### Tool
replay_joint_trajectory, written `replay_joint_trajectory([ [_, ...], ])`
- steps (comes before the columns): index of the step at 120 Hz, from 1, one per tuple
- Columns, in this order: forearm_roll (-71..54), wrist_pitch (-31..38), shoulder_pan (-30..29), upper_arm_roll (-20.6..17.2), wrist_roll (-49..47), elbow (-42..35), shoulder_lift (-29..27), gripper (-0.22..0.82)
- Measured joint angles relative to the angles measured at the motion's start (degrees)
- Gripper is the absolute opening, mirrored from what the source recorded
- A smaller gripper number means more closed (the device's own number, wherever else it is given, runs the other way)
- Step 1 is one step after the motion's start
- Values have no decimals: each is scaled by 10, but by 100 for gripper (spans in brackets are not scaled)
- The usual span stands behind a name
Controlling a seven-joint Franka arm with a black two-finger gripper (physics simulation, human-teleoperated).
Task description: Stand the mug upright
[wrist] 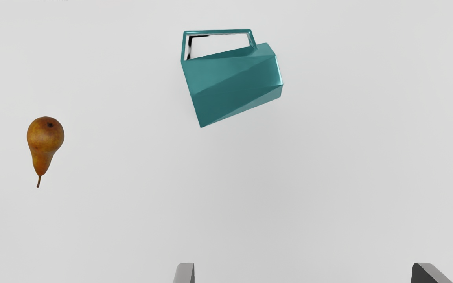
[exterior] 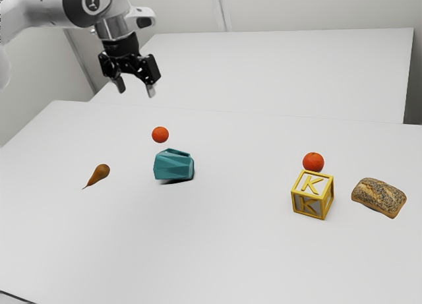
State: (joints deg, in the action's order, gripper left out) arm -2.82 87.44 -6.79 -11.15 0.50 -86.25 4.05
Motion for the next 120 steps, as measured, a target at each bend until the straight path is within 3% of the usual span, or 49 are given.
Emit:
replay_joint_trajectory([
  [43,10,-3,-11,2,-2,-7,-2,60],
  [62,28,5,-17,-1,2,-52,-4,60],
  [98,143,137,-105,-2,89,-184,2,60],
  [120,255,193,-152,-1,168,-213,40,60],
])
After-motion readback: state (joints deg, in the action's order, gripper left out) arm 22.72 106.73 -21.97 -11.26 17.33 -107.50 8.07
